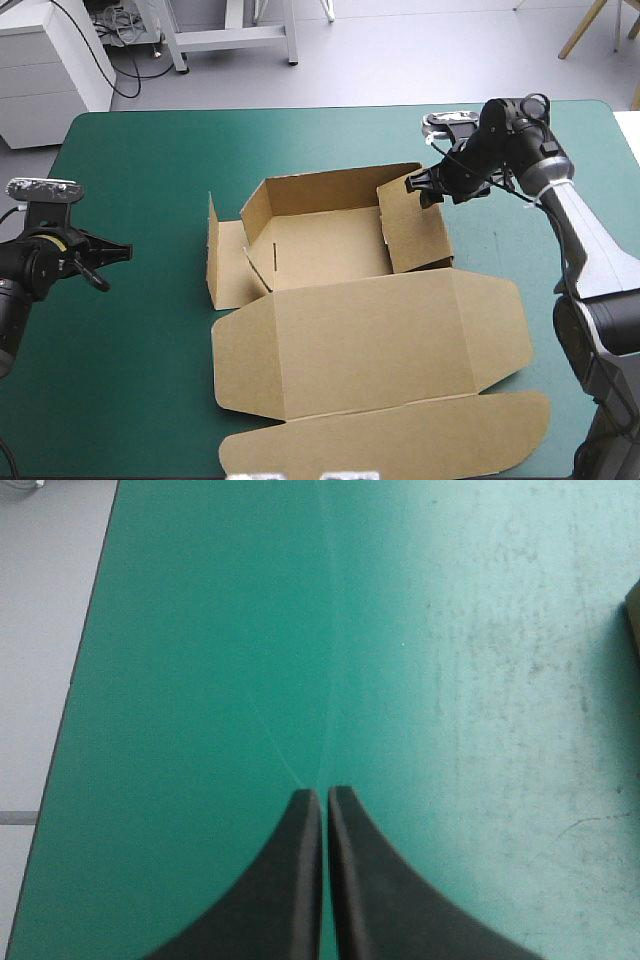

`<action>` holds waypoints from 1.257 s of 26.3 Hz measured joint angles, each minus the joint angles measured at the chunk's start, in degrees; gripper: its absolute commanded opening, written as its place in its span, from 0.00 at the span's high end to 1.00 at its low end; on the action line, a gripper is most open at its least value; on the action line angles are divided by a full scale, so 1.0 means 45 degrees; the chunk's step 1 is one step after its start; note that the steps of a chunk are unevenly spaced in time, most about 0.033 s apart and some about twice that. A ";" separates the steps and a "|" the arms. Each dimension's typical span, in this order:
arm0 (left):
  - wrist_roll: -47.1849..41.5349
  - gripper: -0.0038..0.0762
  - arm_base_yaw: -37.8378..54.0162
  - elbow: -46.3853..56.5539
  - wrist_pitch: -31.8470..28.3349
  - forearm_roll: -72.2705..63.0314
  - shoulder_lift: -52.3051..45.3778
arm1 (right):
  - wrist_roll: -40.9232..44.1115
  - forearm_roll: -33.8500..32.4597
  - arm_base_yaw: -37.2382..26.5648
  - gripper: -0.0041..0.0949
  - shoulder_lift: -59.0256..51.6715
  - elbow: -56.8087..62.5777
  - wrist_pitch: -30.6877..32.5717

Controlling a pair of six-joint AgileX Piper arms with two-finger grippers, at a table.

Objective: Fold the box

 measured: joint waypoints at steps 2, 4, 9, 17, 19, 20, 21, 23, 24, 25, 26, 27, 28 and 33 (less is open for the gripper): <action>0.0000 0.95 0.0000 0.0000 0.0000 0.0000 0.0000 | 0.0000 0.0076 0.0000 0.40 0.0327 0.0000 -0.0035; 0.0000 0.95 0.0000 0.0000 0.0000 -0.0012 0.0000 | 0.0000 0.0215 0.0000 0.40 0.0607 0.0000 -0.0033; 0.0000 0.95 0.0000 0.0000 0.0036 -0.0026 0.0000 | 0.0011 0.0692 0.0000 0.40 0.1245 0.0000 -0.0107; 0.0000 0.95 0.0000 0.0000 0.0065 -0.0040 0.0000 | 0.0011 0.0724 0.0000 0.40 0.1499 -0.0010 -0.0137; 0.0000 0.95 0.0000 0.0000 0.0065 -0.0052 0.0000 | 0.0011 0.0662 0.0000 0.40 0.1499 -0.0010 -0.0137; 0.0000 0.95 0.0000 0.0000 0.0065 -0.0087 0.0000 | 0.0011 0.0624 0.0000 0.40 0.1499 -0.0010 -0.0137; 0.0000 0.95 0.0000 0.0000 0.0065 -0.0135 0.0000 | 0.0011 0.0597 0.0000 0.40 0.1499 -0.0010 -0.0137; 0.0000 0.95 0.0000 0.0000 0.0065 -0.0179 0.0000 | 0.0011 0.0573 0.0000 0.42 0.1499 -0.0010 -0.0137; 0.0000 0.95 0.0000 0.0000 0.0065 -0.0188 0.0000 | 0.0011 0.0573 0.0000 0.43 0.1499 -0.0010 -0.0137; 0.0000 0.95 0.0000 0.0000 0.0065 -0.0188 0.0000 | 0.0011 0.0560 0.0000 0.45 0.1499 -0.0010 -0.0137; 0.0000 0.95 0.0000 0.0000 0.0077 -0.0188 0.0000 | 0.0011 0.0560 0.0000 0.47 0.1499 -0.0010 -0.0137; 0.0000 0.95 0.0000 0.0000 0.0077 -0.0188 0.0000 | 0.0011 0.0560 0.0000 0.49 0.1499 -0.0010 -0.0137; 0.0000 0.95 0.0000 0.0000 0.0079 -0.0188 0.0000 | 0.0011 0.0560 0.0000 0.51 0.1499 -0.0010 -0.0137; 0.0000 0.95 0.0000 0.0000 0.0090 -0.0188 0.0000 | 0.0011 0.0548 0.0000 0.60 0.1499 -0.0010 -0.0137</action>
